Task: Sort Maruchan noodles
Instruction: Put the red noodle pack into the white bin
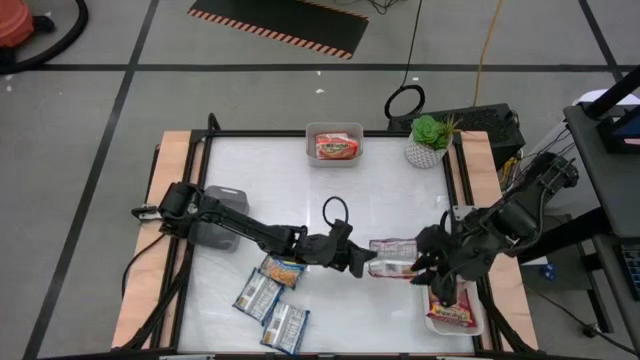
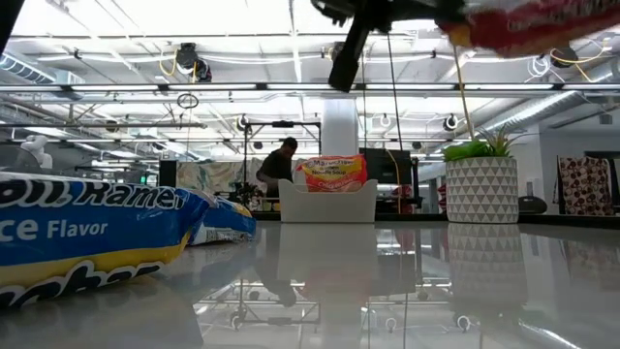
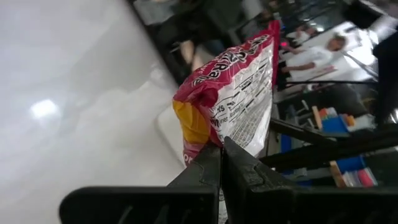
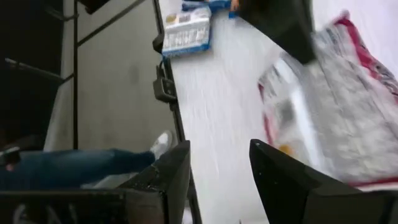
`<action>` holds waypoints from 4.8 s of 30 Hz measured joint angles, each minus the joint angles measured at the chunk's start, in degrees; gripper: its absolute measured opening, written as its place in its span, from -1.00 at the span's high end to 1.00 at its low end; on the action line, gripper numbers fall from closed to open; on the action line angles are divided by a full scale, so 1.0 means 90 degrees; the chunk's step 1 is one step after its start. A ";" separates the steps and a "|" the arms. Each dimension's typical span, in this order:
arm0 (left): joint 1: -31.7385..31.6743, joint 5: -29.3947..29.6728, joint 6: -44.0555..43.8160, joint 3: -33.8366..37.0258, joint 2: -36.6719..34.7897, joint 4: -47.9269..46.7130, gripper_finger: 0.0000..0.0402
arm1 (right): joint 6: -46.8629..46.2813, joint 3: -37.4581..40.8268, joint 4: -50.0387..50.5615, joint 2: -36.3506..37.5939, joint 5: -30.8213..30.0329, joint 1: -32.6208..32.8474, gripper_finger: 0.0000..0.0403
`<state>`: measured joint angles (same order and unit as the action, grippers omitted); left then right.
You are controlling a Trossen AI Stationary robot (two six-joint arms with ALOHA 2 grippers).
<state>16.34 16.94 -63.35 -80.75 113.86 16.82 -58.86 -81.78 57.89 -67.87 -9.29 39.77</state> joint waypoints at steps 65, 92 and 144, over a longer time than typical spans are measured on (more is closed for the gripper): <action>0.0617 0.1631 0.3253 -0.1086 -0.0160 -0.1470 0.99 | 0.1782 0.0764 0.0679 -0.0161 0.0675 -0.1554 -0.78; 0.0617 0.1629 0.3484 -0.1086 -0.0163 -0.1382 0.99 | 0.2117 0.0797 -0.0150 -0.0142 0.0717 -0.1551 -0.68; 0.0916 0.3006 0.2684 -0.1088 -0.0172 -0.1372 0.02 | 0.1858 0.0797 0.0579 0.1735 0.1850 -0.1329 0.47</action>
<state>24.58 43.99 -39.20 -90.54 112.31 4.47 -42.14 -74.61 63.11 -52.25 7.37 27.81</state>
